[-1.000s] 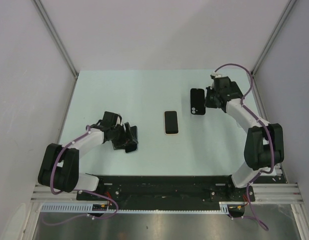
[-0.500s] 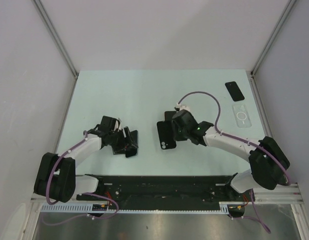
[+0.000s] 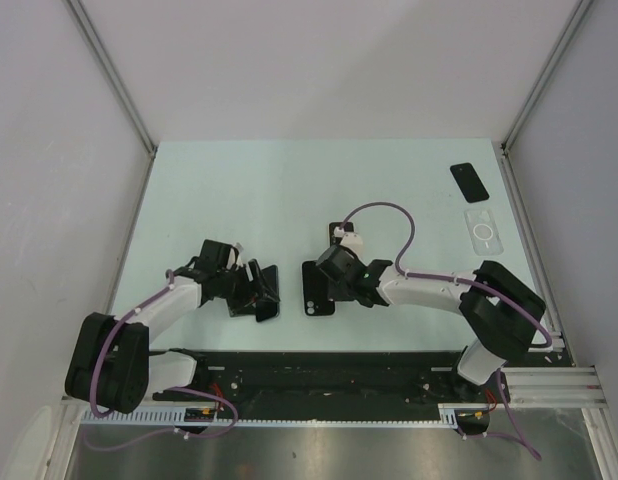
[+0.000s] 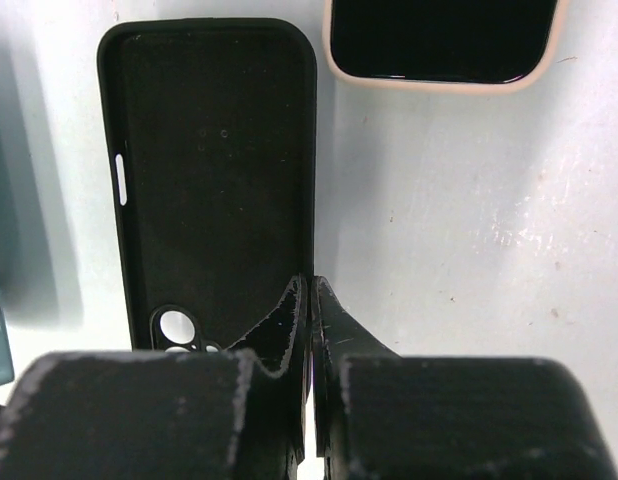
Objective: Put the phone into the phone case
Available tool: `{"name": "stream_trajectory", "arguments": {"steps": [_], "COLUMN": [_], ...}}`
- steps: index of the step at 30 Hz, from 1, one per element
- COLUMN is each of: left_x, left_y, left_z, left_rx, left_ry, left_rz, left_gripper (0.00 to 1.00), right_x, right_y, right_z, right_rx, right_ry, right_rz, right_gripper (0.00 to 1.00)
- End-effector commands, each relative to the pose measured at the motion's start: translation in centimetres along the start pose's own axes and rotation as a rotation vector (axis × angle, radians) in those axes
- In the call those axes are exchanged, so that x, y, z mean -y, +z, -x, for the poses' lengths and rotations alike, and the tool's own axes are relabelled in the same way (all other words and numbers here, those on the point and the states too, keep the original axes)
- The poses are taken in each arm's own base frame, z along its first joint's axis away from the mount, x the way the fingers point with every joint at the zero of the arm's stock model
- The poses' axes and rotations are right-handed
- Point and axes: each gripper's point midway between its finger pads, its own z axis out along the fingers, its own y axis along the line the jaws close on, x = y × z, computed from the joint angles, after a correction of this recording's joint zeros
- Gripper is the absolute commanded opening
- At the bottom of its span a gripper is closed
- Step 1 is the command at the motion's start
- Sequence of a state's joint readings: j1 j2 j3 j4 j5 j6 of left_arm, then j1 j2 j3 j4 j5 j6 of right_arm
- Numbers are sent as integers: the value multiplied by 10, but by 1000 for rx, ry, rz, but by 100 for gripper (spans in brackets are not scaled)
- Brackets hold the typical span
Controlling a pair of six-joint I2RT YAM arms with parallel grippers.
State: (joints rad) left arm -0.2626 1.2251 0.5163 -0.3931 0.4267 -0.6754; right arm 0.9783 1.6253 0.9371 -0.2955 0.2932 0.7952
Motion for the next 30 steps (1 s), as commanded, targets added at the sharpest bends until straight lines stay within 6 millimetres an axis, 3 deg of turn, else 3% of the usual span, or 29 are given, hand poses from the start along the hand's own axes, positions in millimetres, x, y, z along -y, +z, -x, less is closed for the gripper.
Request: {"name": "stream_trajectory", "arguments": {"steps": [1, 6, 12, 18, 20, 25, 30], "left_x": [21, 20, 15, 15, 16, 16, 17], "left_y": [-2, -1, -2, -3, -3, -4, -5], "left_z": [0, -1, -6, -9, -10, -11, -10], "left_rx": [1, 3, 3, -1, -1, -6, -2], "left_ry": [5, 8, 5, 8, 10, 11, 13], "left_rz": [-114, -111, -103, -116, -120, -124, -125], "left_gripper": [61, 61, 61, 61, 61, 61, 61], "right_x": [-14, -18, -21, -39, -54, -100, -132], "right_y": [2, 7, 4, -9, -15, -32, -31], "right_z": [10, 2, 4, 20, 27, 50, 62], "right_rx": [75, 65, 68, 93, 109, 158, 136], "right_ry": [63, 72, 75, 66, 75, 121, 214], "right_rz": [11, 8, 16, 89, 155, 369, 537], "right_gripper": [0, 0, 10, 35, 42, 43, 48]}}
